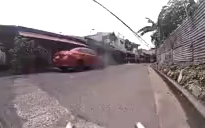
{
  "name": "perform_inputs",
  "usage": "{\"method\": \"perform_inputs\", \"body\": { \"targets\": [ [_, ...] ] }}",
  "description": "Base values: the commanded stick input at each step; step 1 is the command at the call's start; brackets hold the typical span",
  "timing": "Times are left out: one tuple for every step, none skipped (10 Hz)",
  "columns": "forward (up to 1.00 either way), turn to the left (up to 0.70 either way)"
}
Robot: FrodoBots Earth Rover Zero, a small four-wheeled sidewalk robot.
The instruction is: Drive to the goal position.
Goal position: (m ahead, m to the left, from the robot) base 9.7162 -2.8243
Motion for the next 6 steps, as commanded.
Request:
{"method": "perform_inputs", "body": {
  "targets": [
    [0.17, -0.11],
    [0.35, 0.00],
    [0.70, 0.00],
    [0.70, 0.00],
    [0.70, 0.00],
    [0.70, 0.00]
  ]
}}
